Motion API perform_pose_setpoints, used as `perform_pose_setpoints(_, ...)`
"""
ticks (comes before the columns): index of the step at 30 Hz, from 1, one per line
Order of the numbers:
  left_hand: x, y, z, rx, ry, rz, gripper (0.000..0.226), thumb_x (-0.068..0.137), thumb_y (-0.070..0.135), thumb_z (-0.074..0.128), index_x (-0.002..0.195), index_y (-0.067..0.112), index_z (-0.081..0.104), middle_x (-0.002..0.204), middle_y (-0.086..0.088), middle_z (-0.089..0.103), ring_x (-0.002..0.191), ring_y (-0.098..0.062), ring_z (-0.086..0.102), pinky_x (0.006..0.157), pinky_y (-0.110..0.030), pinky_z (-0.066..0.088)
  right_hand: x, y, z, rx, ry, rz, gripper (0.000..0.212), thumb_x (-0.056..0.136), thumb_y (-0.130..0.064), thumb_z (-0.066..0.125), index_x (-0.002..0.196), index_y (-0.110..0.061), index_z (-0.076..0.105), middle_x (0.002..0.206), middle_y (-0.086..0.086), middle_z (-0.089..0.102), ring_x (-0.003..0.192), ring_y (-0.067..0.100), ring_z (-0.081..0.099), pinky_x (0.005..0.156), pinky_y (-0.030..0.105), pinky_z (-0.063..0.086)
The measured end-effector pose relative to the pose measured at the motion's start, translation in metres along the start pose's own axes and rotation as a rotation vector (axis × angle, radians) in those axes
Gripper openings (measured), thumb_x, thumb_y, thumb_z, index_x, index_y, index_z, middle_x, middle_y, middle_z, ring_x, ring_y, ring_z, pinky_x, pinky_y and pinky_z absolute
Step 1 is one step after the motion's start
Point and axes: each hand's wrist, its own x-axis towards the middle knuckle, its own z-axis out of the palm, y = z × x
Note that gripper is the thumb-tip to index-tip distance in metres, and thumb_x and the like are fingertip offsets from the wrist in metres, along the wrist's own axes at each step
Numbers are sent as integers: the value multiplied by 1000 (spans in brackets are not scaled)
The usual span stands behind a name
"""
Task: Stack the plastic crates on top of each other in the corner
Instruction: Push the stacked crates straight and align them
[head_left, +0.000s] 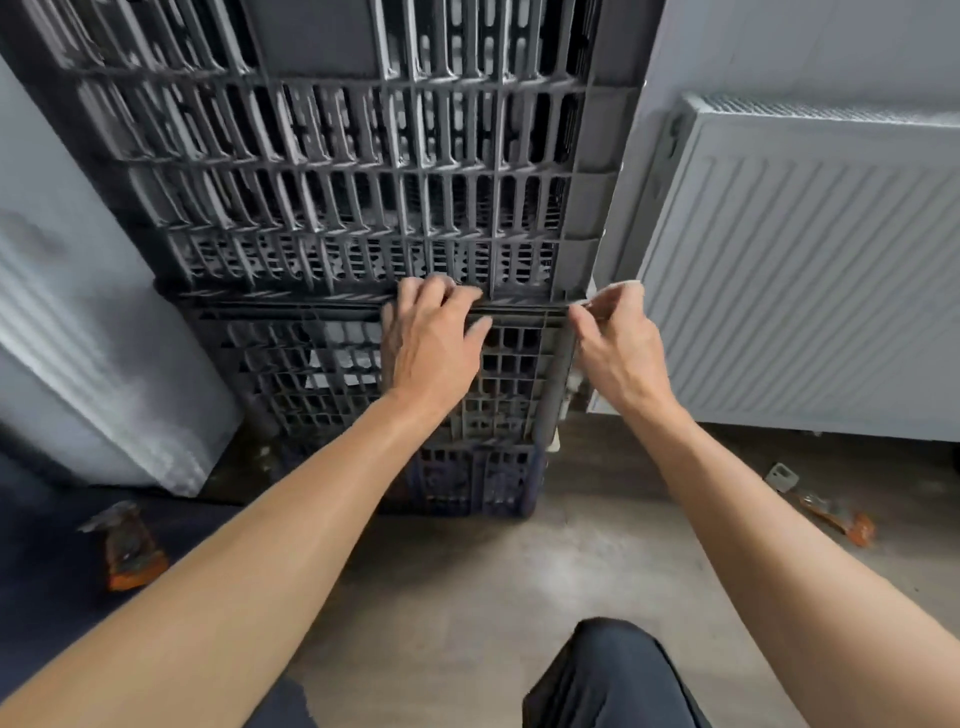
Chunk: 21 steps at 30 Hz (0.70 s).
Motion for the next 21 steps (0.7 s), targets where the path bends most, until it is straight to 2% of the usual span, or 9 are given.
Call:
perform_pose_setpoints(4,-5,-5,4,-5,79,37,33,93,38,59,123,23,64,114,1,58,115,-25,43,94,-43,38,8,-2,8,67,9,-9,49,96,-48,50,138,-26,37,107,3,62,97,22,58,83,32,40)
perform_pose_setpoints(7,-3,-1,-6,-21,32,36,32,95,39,57,122,24,65,113,2,58,113,-23,43,94,-41,37,12,-13,3,82,-33,53,53,96,-50,50,142,-28,37,109,4,63,101,22,58,83,32,40)
perform_pose_setpoints(11,10,3,-12,6,-22,27,28,94,40,59,117,26,67,110,2,59,110,-23,44,93,-38,36,18,-16,1,43,-35,86,50,96,-46,54,136,-18,44,127,8,62,106,23,57,82,30,38)
perform_pose_setpoints(15,17,6,-6,33,16,17,20,92,38,63,106,26,69,104,2,60,104,-23,46,88,-36,38,26,-10,5,-5,-13,60,43,95,-44,57,124,-16,46,119,5,60,93,20,50,76,31,36)
perform_pose_setpoints(18,21,7,-6,44,58,8,16,88,39,67,97,26,71,94,5,61,96,-20,47,74,-32,37,33,-12,4,-9,-47,61,37,94,-42,58,115,-15,44,109,4,60,91,23,55,72,34,38)
perform_pose_setpoints(21,26,7,-7,74,69,17,15,86,41,69,92,28,73,87,8,61,89,-17,48,67,-29,35,36,-13,2,5,-47,62,31,93,-38,59,107,-14,44,100,5,61,88,26,57,69,36,40)
